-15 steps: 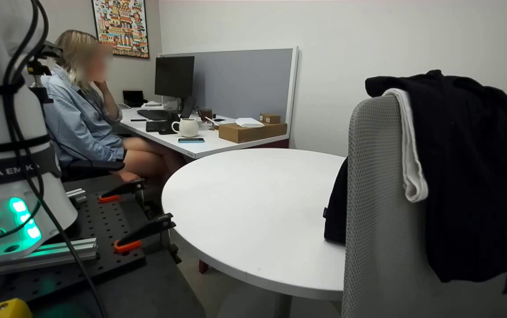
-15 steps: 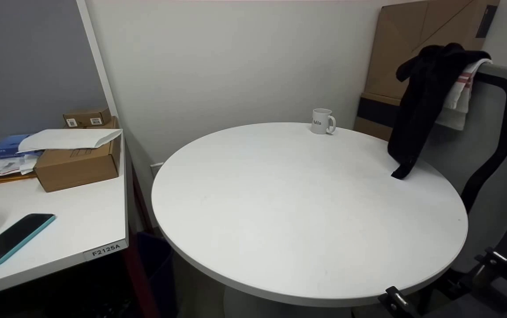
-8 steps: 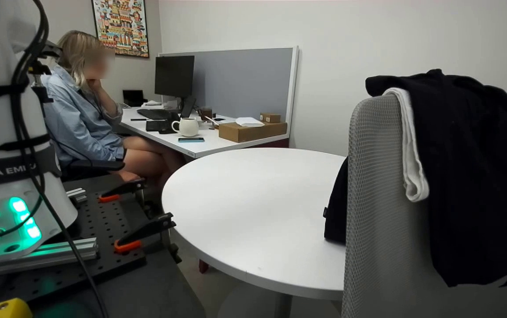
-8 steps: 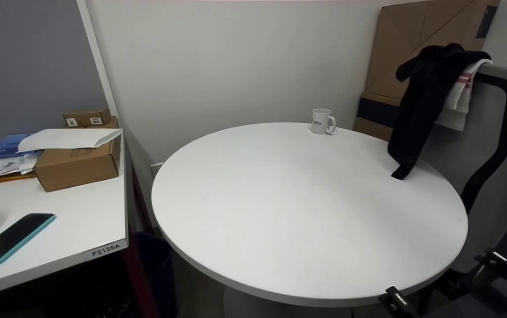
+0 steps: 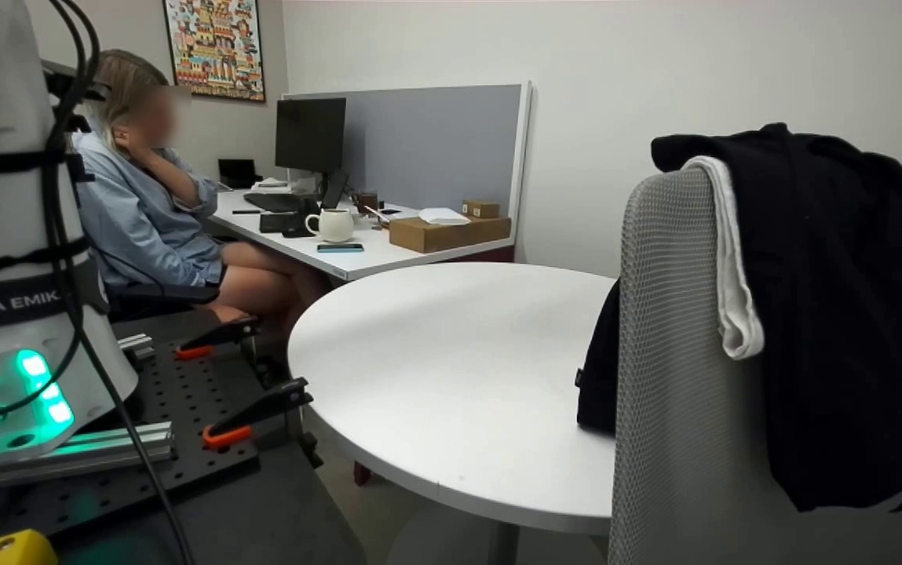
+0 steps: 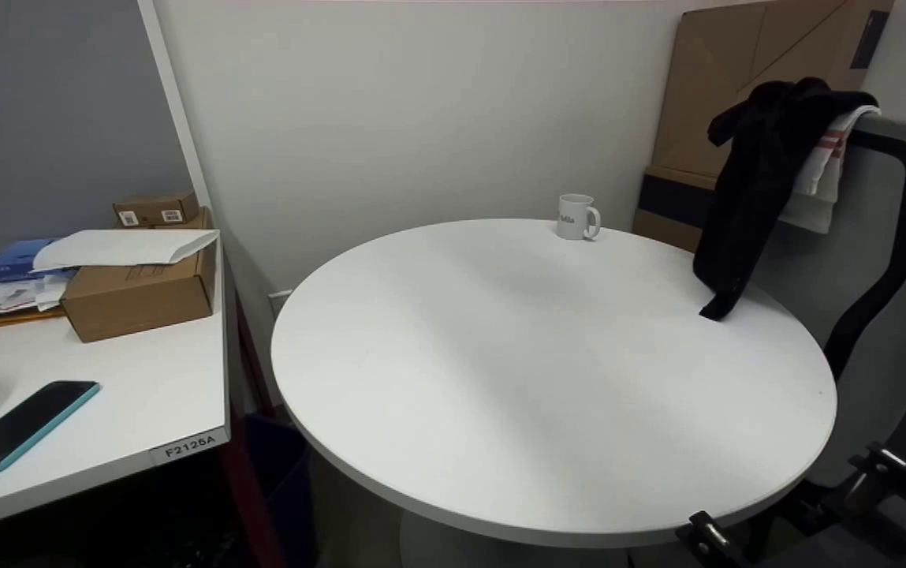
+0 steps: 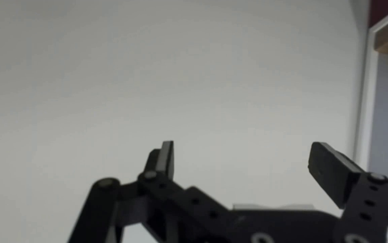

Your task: Unfold the t-shirt and hang it on the chair's backrest

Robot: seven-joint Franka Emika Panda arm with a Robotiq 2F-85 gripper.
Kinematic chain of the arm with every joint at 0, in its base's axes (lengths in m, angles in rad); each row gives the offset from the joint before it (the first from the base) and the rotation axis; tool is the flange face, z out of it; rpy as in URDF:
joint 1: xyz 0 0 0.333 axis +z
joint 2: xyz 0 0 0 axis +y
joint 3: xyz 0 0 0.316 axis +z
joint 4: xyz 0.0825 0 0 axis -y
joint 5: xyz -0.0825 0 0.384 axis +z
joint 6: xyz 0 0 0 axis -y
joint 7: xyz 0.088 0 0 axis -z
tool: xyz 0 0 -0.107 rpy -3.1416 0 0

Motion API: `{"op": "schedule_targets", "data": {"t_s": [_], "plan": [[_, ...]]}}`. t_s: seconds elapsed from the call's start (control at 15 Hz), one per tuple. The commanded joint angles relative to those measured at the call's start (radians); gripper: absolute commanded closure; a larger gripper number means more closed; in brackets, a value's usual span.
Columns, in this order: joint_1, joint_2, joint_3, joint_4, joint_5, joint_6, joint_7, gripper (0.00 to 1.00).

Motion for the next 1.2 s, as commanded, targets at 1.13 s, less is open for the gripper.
{"op": "schedule_targets", "data": {"t_s": [1.13], "plan": [[0.14,-0.245,0.164,-0.527,-0.013,-0.436,0.348,0.0]]}}
